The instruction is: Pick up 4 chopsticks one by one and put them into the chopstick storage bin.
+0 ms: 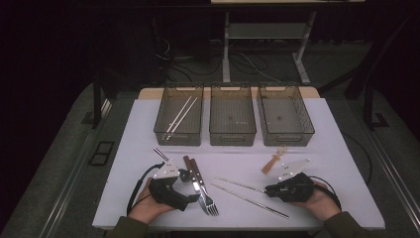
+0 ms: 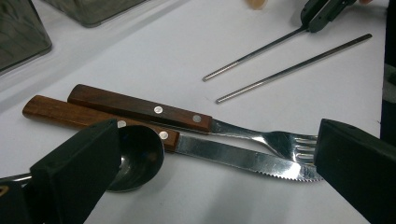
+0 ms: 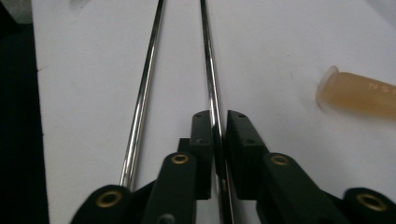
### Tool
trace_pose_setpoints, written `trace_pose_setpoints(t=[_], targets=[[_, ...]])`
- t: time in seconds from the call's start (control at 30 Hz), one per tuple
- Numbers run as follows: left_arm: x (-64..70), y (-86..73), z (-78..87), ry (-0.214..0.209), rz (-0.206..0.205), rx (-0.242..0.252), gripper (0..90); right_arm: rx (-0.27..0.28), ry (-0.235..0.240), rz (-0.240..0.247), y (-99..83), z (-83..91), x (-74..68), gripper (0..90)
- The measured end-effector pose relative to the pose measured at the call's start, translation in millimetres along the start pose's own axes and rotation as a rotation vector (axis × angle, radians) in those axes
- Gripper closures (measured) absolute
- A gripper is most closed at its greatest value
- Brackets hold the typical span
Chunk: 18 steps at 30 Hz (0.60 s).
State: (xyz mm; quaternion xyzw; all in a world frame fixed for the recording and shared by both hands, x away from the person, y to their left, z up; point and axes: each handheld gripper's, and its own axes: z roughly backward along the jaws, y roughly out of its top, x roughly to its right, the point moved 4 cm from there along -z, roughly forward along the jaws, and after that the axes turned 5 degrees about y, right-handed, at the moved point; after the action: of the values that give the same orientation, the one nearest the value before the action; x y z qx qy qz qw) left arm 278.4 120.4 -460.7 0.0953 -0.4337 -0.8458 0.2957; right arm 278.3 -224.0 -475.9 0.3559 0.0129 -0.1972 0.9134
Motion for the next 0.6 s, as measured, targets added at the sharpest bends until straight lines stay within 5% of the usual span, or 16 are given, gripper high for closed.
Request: trace_pose_setpoints(t=[0.6], targets=[[0.5,-0.6,-0.8,-0.007,0.003,-0.006,0.0,-0.020,-0.041,0.057,0.9,-1.1,-4.0,84.7]])
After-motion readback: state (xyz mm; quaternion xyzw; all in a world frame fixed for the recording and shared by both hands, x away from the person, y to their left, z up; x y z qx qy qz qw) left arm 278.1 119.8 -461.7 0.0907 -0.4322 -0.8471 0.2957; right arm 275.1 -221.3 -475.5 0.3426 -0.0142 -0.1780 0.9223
